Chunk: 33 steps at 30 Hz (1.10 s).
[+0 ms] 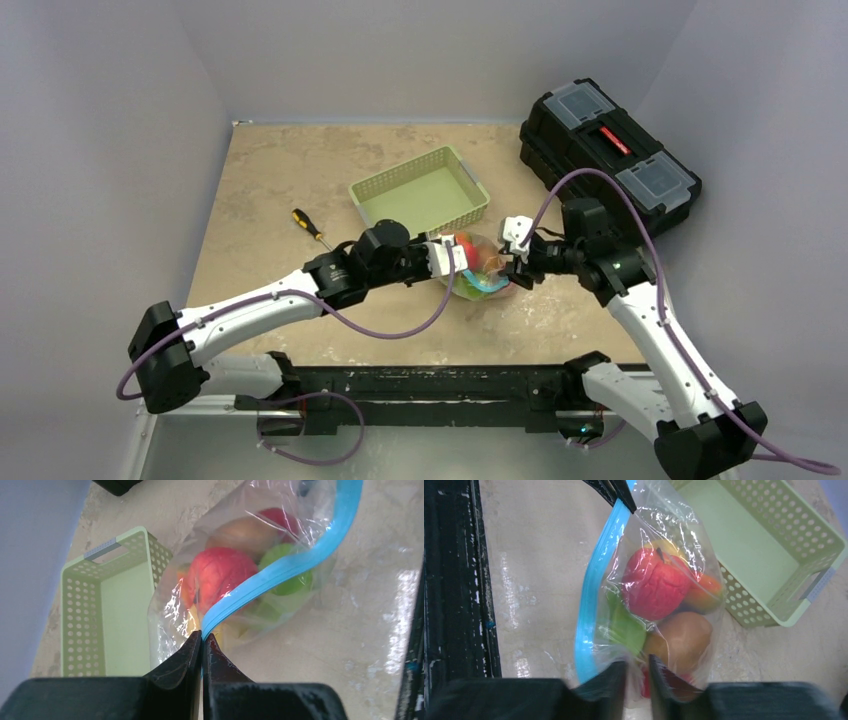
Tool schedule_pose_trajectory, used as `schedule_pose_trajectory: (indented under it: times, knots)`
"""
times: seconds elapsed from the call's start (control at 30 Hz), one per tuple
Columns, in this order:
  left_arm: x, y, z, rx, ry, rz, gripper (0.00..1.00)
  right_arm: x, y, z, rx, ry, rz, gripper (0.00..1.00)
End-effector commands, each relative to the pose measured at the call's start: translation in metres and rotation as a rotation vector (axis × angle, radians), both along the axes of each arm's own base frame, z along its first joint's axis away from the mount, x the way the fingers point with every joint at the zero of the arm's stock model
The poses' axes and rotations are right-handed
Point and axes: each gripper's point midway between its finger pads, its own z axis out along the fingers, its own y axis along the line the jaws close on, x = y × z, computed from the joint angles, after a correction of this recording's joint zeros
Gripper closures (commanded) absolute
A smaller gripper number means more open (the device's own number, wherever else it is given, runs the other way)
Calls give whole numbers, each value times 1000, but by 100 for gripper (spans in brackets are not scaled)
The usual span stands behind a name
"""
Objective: Open the zip-top bag and remove the fake food
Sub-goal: Adjust the zipper food storage bag at the center of the board.
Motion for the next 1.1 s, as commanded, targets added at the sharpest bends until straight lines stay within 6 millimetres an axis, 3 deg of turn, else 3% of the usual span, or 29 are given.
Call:
schedule_pose_trajectory:
  times: [0.0, 0.1, 0.23, 0.33, 0.53, 0.67, 0.9, 1.07]
  knots:
    - [-16, -16, 47, -179, 167, 19, 100, -16, 8, 51, 57, -56, 99, 45]
    - [-18, -21, 52, -197, 246, 44, 100, -25, 8, 81, 69, -88, 124, 24]
    - [-19, -28, 57, -211, 346, 83, 100, -41, 11, 111, 117, -87, 168, 17]
    - [-17, -33, 57, -212, 399, 112, 100, -47, 14, 122, 145, -69, 180, 16]
    - [-11, -25, 53, -215, 435, 177, 100, 10, -19, 98, 3, -102, -157, 11]
    - [-11, -16, 57, -255, 473, 215, 100, 37, -40, 83, -39, -117, -345, 5]
    - [-11, -7, 44, -250, 501, 244, 100, 61, -66, 77, -68, -144, -483, 1]
    - [-6, -1, 40, -271, 536, 266, 100, 65, -74, 78, -65, -139, -493, 1]
